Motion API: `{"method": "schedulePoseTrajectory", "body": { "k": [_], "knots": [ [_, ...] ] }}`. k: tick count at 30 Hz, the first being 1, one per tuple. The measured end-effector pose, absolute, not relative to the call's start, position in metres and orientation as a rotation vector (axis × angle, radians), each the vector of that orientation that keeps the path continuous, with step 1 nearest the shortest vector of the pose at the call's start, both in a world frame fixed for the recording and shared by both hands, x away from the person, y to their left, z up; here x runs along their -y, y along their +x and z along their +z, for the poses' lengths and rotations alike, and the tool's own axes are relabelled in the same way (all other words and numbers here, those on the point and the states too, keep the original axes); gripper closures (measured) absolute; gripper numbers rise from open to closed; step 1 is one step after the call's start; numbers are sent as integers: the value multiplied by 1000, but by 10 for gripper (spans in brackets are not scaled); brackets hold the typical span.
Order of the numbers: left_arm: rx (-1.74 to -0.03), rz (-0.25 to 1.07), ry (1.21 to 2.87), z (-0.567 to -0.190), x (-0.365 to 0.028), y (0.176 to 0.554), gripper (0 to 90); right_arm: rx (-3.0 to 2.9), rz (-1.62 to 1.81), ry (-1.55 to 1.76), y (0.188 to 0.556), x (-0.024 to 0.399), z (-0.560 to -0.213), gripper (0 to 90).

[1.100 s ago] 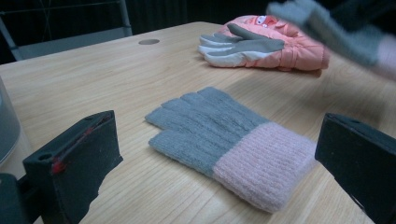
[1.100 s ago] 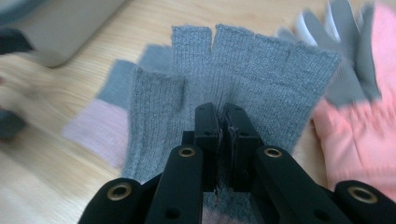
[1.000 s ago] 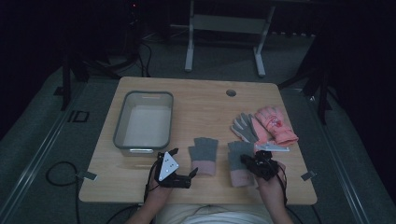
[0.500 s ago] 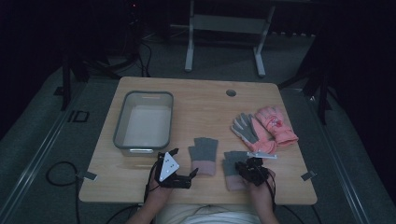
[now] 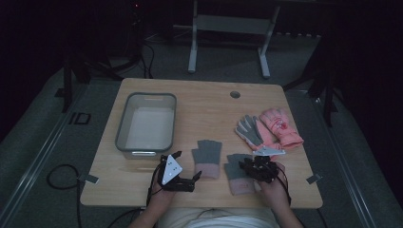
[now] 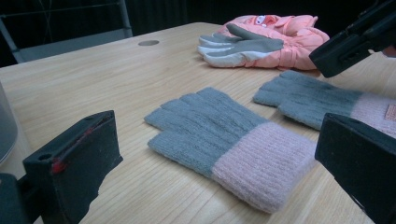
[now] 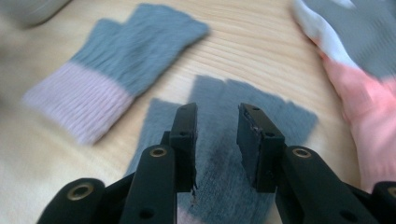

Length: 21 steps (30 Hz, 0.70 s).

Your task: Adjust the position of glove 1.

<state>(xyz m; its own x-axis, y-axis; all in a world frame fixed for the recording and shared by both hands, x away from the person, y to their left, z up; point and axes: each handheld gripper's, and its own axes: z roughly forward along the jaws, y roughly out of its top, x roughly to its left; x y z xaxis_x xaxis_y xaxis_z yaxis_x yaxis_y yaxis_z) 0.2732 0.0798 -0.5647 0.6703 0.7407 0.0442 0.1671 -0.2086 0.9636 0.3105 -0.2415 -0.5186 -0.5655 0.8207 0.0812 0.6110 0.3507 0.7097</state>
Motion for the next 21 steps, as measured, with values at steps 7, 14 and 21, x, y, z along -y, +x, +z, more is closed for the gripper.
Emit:
{"method": "schedulePoseTrajectory", "body": {
  "k": [7,14,21],
  "knots": [
    [-740,632,1731,-565,-79,272,0,-2507,1040,1079,314,247,-522,667],
    [-738,632,1734,-565,-80,272,0,-2518,933,1106,309,254,-536,623],
    [-735,636,1738,-565,-79,272,0,-2480,901,1131,305,254,-543,745]
  ]
}}
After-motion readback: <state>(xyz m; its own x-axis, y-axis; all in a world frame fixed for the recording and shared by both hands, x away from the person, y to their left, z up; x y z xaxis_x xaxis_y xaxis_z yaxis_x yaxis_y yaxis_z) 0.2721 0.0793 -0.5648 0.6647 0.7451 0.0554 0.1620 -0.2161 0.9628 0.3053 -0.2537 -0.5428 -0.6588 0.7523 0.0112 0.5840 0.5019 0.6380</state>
